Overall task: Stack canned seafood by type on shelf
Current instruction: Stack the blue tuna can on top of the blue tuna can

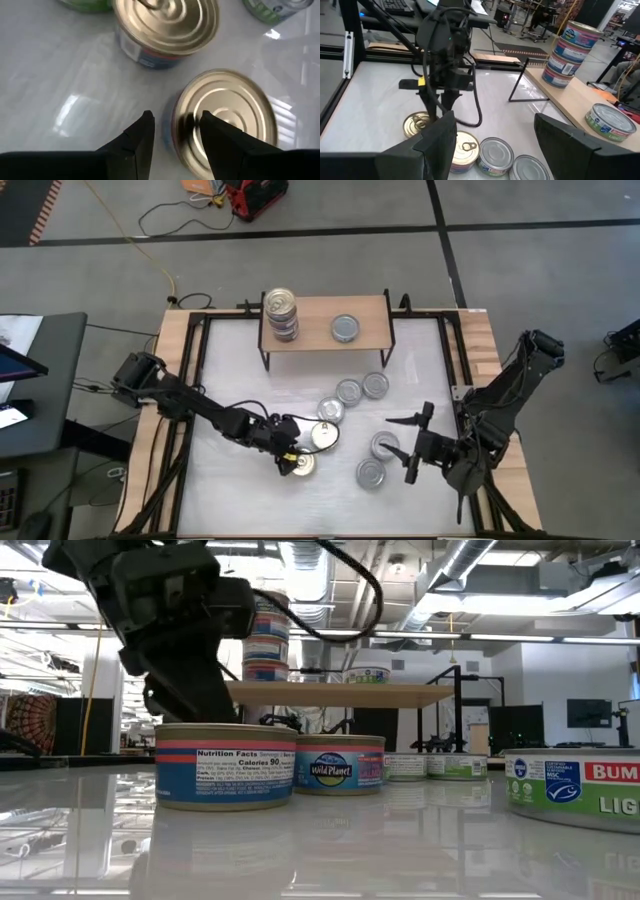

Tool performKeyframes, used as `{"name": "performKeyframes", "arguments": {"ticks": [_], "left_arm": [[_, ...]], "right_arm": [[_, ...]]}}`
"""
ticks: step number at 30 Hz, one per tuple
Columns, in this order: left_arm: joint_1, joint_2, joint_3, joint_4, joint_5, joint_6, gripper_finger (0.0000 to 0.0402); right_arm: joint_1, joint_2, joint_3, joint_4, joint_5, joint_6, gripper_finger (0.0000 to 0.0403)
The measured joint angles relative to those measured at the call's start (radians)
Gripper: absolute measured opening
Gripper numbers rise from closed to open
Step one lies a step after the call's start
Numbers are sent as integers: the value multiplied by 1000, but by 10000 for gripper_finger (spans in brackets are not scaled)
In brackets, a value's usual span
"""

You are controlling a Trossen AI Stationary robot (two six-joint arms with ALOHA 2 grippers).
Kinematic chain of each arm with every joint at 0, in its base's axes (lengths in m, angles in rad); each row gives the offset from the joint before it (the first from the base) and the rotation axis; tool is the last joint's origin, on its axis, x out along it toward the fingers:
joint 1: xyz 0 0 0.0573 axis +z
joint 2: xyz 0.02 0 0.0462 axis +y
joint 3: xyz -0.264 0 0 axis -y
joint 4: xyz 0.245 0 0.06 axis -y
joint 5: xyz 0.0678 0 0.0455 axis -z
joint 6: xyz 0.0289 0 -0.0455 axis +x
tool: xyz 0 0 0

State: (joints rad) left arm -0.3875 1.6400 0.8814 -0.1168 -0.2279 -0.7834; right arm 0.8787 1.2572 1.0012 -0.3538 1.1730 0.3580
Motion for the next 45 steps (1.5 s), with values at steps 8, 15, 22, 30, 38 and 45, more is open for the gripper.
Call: {"name": "performKeyframes", "arguments": {"ticks": [8,15,22,30,38,45], "left_arm": [[-17,25,1,10,-9,11,129],[-23,25,2,-12,-25,1,16],[14,26,2,-66,30,6,1],[100,27,1,-79,149,73,0],[153,29,-2,-115,172,119,1],[151,32,-5,-121,157,120,1]], "right_arm": [[0,5,0,4,0,0,291],[-6,6,0,30,-42,0,291],[-96,67,0,155,-255,-81,291],[-254,266,93,284,-593,-242,291],[-287,452,201,282,-702,-381,291],[-331,566,243,281,-714,-418,291]]}}
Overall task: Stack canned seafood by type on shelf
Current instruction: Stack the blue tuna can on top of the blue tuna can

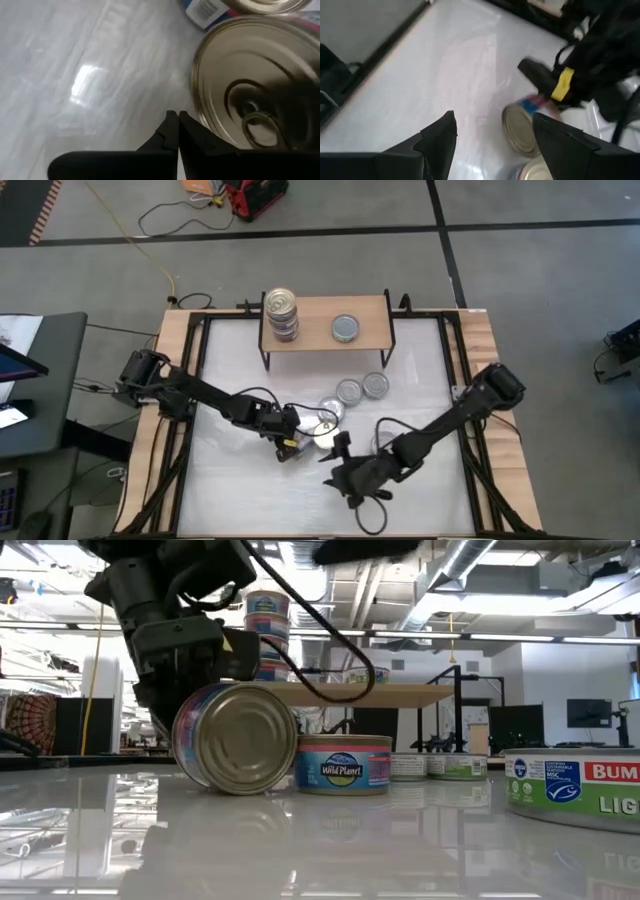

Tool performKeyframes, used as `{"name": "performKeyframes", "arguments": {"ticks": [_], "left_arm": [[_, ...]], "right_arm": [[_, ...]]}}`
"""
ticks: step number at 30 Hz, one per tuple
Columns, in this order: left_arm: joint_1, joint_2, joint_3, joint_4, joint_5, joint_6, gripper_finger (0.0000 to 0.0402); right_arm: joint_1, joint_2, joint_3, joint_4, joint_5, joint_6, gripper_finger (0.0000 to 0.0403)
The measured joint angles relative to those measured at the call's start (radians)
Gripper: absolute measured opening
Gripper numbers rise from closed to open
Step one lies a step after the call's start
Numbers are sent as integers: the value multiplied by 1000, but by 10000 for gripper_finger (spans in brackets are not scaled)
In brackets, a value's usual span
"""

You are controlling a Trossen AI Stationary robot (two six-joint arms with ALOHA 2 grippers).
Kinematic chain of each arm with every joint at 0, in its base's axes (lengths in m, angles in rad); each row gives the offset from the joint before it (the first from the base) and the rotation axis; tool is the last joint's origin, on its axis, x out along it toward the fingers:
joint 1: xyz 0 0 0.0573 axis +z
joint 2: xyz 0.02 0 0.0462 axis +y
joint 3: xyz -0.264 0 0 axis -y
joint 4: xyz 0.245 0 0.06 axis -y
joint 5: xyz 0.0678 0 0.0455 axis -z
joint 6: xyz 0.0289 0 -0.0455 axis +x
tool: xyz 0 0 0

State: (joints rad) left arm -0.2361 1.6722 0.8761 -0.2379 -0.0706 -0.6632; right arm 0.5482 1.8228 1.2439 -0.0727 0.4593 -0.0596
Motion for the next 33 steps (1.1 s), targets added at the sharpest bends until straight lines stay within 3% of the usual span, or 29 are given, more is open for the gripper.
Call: {"name": "performKeyframes", "arguments": {"ticks": [6,12,17,25,33], "left_arm": [[-1,-28,0,-35,-36,24,1],[-7,-183,2,-115,-212,35,0],[-27,-322,2,-112,-254,31,12],[-184,-367,5,81,-287,65,118],[-268,-243,73,26,-361,78,232]], "right_arm": [[-36,50,-1,-5,-20,29,291],[-34,18,-1,-3,-19,44,291],[-34,-15,-1,-56,-16,60,291],[-24,-166,-1,-330,14,138,291],[38,-327,-1,-396,126,185,291]]}}
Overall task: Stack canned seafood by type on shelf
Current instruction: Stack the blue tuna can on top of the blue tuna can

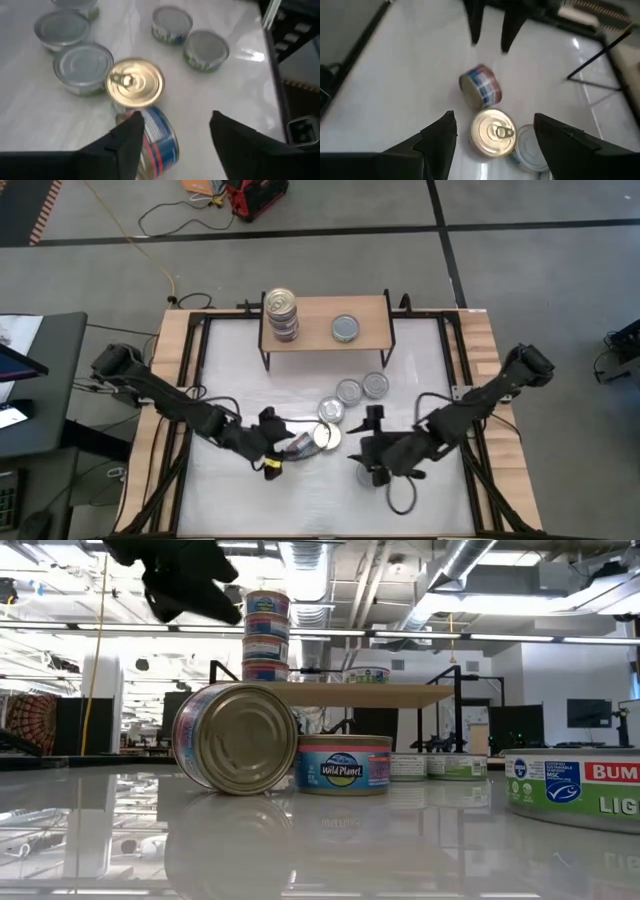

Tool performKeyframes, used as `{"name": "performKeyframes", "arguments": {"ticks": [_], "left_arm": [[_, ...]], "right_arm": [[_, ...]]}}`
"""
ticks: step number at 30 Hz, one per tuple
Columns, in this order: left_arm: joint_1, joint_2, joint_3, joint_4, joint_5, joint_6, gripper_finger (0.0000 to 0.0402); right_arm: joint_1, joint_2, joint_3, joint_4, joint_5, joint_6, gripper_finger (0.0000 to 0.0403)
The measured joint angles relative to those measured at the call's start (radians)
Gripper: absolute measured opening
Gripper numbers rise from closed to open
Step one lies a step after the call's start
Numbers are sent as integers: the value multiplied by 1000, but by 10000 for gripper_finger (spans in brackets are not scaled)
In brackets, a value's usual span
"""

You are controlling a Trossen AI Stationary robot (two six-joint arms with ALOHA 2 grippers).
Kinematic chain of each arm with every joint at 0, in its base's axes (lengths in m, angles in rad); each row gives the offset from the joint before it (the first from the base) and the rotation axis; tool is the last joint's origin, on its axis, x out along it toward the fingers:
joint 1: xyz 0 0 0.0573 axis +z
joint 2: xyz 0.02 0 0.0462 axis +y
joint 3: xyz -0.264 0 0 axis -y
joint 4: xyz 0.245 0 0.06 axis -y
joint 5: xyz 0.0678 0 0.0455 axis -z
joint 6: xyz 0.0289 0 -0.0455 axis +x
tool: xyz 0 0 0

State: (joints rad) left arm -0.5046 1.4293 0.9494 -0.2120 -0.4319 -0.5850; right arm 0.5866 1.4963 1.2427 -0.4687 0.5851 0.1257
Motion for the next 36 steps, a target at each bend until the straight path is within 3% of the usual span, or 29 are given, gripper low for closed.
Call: {"name": "performKeyframes", "arguments": {"ticks": [8,14,24,32,36], "left_arm": [[-51,199,226,-306,-133,-106,255],[-53,330,379,-472,-115,-244,255],[-40,406,403,-544,-126,-320,255],[-45,395,404,-560,-111,-162,255],[-66,396,421,-603,-156,-53,255]], "right_arm": [[100,-20,0,-13,182,6,291],[121,-20,0,-10,206,9,291],[127,-20,0,-6,207,9,291],[127,-20,0,-7,207,5,291],[132,-20,0,-17,207,1,291]]}}
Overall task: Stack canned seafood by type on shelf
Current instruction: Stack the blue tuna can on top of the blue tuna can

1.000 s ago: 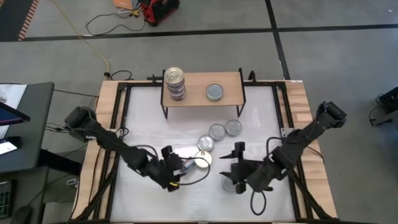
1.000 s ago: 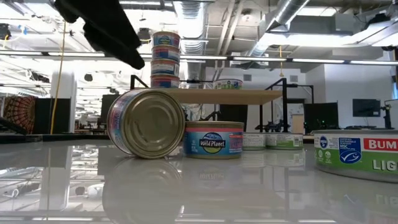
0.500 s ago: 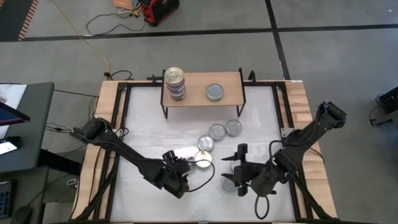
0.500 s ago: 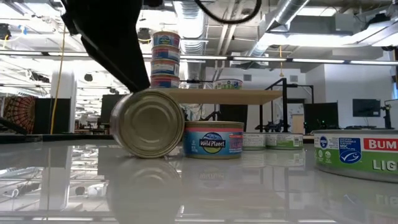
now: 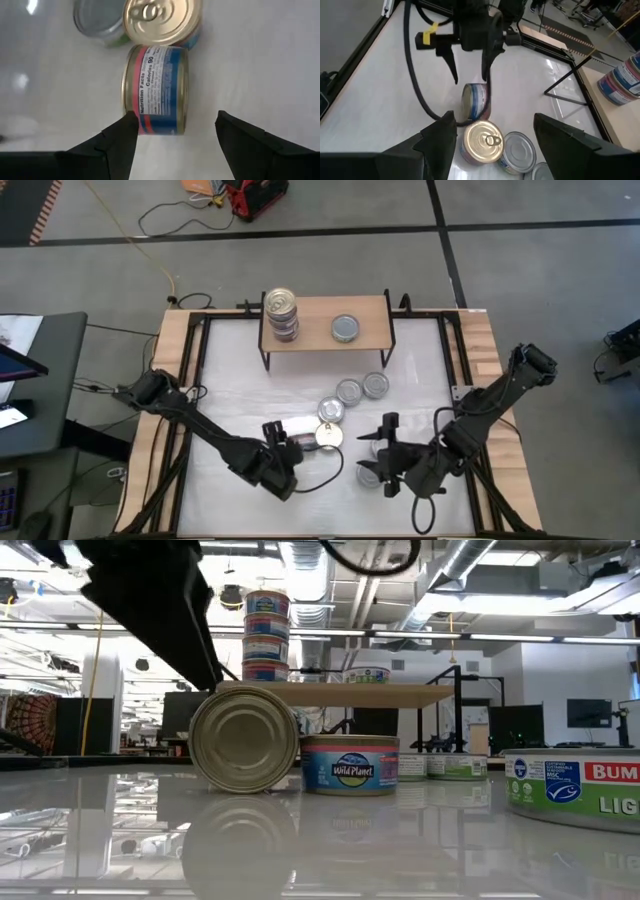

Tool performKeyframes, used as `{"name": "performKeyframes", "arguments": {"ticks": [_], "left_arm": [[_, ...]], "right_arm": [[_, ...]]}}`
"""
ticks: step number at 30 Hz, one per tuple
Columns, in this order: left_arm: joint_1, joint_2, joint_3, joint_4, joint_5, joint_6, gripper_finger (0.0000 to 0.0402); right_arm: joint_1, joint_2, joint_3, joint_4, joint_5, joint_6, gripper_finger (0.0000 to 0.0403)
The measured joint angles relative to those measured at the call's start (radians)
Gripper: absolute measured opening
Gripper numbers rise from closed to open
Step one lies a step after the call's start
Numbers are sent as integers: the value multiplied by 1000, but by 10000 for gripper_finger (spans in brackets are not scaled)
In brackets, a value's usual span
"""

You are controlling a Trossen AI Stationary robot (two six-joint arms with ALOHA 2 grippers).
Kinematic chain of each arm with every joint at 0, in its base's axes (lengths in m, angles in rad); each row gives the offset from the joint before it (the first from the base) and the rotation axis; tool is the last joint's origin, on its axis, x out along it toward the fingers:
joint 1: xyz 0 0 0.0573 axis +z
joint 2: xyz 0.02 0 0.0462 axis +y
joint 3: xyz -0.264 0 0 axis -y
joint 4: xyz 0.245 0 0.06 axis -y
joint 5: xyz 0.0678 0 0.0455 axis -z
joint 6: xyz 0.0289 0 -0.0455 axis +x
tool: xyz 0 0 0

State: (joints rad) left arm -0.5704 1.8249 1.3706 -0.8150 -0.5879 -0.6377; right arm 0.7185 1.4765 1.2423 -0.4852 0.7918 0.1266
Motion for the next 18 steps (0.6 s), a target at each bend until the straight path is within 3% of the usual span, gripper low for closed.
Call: {"name": "performKeyframes", "arguments": {"ticks": [7,18], "left_arm": [[28,-4,3,2,-16,17,255],[127,-4,3,29,123,51,255]], "right_arm": [[0,0,-1,-27,0,9,291],[0,0,-1,-23,0,9,291]]}}
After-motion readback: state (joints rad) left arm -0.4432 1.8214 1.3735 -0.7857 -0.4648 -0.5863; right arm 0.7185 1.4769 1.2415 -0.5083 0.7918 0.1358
